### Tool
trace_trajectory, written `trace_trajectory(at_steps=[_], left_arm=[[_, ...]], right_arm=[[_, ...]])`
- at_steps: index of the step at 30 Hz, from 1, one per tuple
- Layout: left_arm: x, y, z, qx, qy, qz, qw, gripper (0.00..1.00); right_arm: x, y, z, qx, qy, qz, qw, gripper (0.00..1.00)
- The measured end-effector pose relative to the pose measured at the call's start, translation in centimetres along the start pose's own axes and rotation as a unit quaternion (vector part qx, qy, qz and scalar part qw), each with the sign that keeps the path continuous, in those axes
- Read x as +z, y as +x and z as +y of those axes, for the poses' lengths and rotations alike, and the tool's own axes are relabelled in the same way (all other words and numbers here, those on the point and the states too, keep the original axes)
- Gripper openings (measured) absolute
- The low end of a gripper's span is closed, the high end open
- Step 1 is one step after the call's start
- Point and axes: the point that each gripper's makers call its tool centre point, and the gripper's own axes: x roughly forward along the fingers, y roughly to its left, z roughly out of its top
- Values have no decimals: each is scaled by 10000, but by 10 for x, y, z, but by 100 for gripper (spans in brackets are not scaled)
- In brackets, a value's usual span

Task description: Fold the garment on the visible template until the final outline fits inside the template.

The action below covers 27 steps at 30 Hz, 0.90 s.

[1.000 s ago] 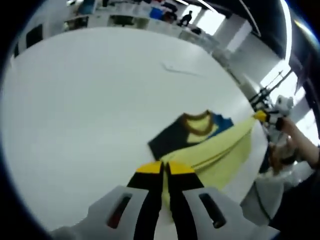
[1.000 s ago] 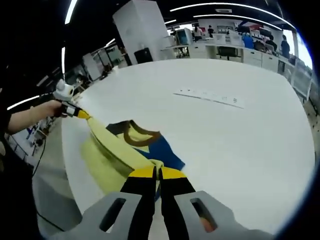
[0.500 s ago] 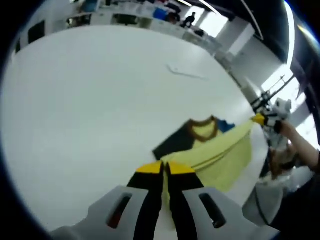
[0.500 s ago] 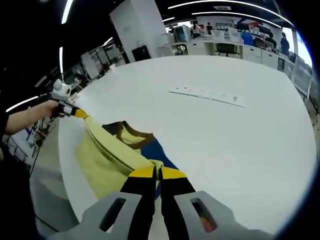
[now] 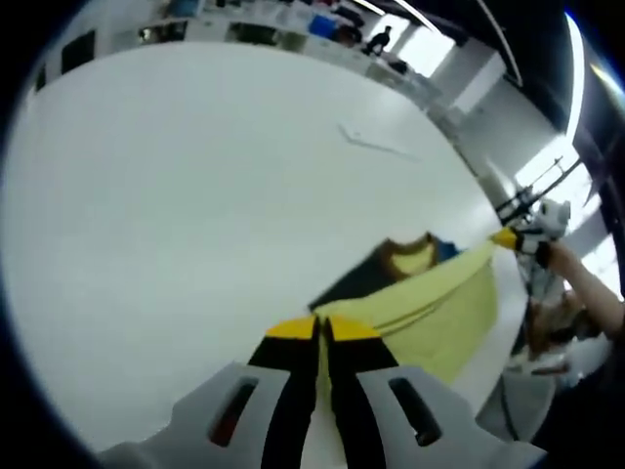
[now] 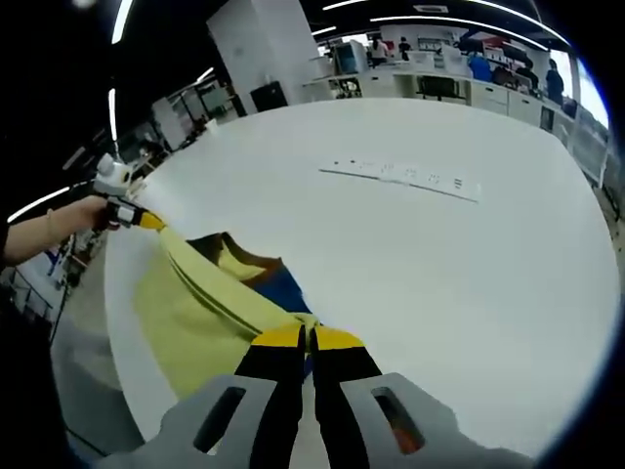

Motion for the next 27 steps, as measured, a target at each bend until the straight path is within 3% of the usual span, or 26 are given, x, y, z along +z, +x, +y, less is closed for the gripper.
trace_trajectory(at_steps=[27], left_arm=[[-4,31,17,88,-91,230,9997,0]], right_arm=[[-18,35,-25,-46,241,329,9992,3]])
